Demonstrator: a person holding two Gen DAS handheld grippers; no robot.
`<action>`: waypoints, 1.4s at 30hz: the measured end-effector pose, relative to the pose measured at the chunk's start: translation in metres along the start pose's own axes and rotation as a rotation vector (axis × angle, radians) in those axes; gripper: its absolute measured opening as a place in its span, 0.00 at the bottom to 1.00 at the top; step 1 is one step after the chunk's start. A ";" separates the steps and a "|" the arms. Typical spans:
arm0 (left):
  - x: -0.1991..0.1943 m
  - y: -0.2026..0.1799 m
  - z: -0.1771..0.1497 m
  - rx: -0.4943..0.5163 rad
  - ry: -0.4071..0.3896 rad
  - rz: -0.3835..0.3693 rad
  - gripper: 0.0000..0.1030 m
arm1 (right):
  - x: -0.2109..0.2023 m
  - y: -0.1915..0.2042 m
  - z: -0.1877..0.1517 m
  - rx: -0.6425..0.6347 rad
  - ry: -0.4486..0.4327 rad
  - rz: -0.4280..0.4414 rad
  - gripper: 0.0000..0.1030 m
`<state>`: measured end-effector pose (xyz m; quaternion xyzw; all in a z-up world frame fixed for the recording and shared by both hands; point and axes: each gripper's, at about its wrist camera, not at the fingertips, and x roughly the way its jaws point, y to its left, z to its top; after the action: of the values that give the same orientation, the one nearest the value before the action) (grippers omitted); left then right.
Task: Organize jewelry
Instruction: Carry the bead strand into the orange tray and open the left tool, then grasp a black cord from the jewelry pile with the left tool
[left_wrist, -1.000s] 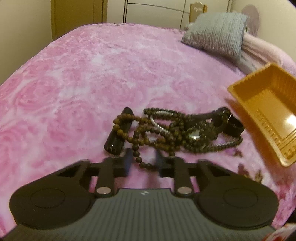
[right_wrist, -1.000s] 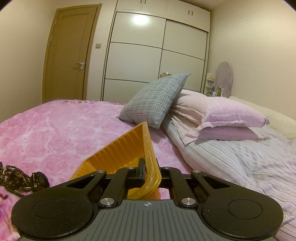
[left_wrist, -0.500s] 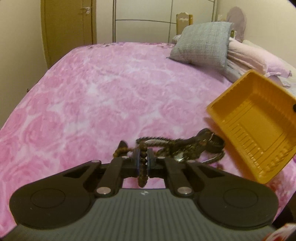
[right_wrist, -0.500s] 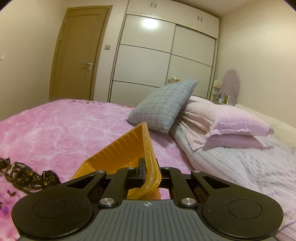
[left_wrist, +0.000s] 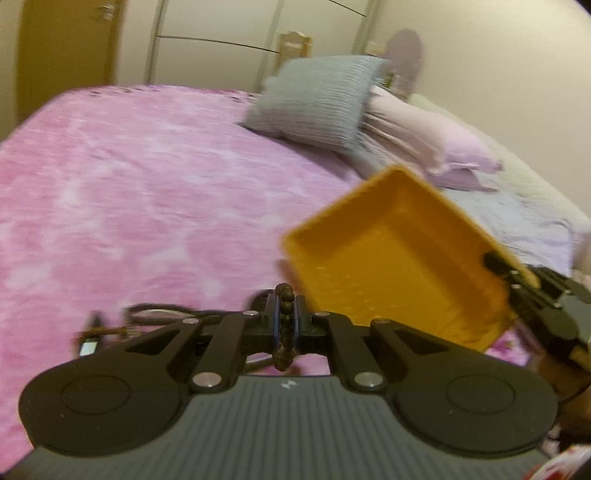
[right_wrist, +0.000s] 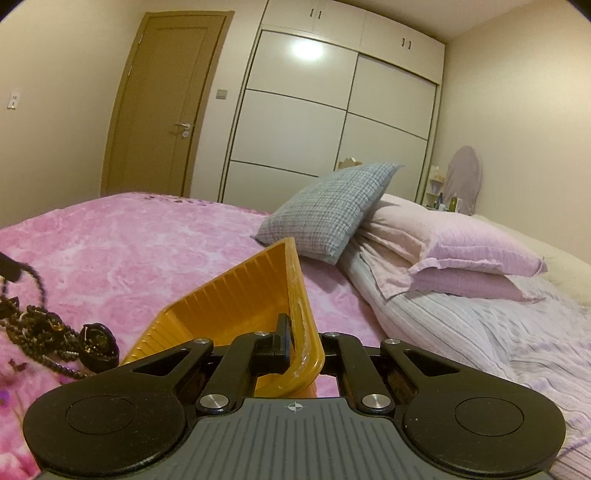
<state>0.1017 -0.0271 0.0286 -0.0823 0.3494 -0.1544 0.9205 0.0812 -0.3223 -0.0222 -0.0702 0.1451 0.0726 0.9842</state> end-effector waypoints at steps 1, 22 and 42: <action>0.006 -0.007 0.001 0.006 0.005 -0.015 0.06 | 0.000 0.000 0.000 0.001 0.000 -0.001 0.06; 0.051 -0.033 -0.021 -0.050 0.051 -0.121 0.35 | 0.001 -0.002 0.000 0.040 0.012 -0.005 0.06; 0.008 0.066 -0.058 -0.044 -0.040 0.302 0.35 | 0.000 -0.006 -0.003 0.049 0.007 0.001 0.06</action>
<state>0.0833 0.0294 -0.0363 -0.0520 0.3427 -0.0049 0.9380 0.0816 -0.3286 -0.0240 -0.0463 0.1503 0.0696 0.9851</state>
